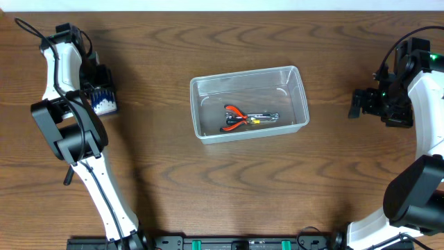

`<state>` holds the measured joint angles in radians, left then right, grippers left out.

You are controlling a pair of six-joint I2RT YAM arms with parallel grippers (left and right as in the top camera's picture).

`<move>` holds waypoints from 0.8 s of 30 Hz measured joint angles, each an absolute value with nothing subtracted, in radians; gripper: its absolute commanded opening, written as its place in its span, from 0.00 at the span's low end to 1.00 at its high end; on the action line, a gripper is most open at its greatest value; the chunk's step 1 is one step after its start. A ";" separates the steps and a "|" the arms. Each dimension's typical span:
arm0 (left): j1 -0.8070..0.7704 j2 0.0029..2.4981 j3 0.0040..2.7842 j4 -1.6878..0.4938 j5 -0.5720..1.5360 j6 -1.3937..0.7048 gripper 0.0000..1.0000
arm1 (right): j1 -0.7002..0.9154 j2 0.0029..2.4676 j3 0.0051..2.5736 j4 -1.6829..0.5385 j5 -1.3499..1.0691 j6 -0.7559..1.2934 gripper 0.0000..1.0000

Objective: Pack container
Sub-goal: 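Lift the case and carry it into the container with the left gripper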

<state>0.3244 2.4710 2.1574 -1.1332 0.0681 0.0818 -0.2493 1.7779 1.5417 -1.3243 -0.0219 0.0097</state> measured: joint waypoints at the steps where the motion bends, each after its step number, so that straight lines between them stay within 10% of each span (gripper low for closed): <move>1: 0.317 2.450 2.152 -1.141 0.068 0.079 0.06 | -0.249 1.778 1.542 -1.325 -0.019 0.010 0.99; 14: -0.035 1.926 2.157 -1.198 0.092 0.325 0.06 | -0.249 1.778 1.541 -1.323 -0.007 -0.010 0.99; 24: -0.434 1.968 2.157 -1.216 0.148 0.550 0.06 | -0.249 1.778 1.541 -1.288 -0.004 -0.038 0.99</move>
